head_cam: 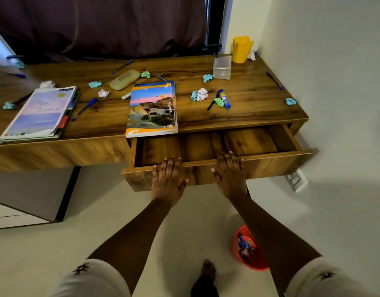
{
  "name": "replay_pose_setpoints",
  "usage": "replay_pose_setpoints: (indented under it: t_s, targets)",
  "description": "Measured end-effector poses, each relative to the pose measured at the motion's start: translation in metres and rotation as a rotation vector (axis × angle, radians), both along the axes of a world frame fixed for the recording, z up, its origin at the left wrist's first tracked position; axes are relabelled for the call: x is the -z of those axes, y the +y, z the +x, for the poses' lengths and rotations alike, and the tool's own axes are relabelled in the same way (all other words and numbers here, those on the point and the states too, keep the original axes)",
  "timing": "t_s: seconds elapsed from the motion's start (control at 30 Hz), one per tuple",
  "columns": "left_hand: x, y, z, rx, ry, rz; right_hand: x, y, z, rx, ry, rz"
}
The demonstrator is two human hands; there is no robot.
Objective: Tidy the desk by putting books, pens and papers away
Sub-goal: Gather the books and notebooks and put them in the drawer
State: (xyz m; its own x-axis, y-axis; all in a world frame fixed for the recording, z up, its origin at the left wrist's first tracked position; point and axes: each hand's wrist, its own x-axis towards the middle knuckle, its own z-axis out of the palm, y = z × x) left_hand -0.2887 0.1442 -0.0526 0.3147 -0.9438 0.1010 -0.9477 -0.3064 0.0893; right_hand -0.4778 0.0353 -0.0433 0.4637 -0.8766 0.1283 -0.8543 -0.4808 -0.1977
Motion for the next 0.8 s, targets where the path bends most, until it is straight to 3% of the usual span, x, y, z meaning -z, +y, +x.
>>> replay_pose_setpoints:
  t_s: [0.5, 0.63, 0.8]
  targets:
    - [0.011, 0.09, -0.053, 0.038, 0.082, -0.044, 0.005, 0.089, -0.052, 0.013, 0.001, 0.036]
    - [-0.004, 0.089, -0.054, 0.026, 0.242, -0.009, -0.012, 0.089, -0.041, 0.094, -0.056, 0.054]
    - [-0.034, 0.064, -0.027, 0.003, 0.446, -0.138, -0.053, 0.047, 0.017, 0.083, -0.241, 0.247]
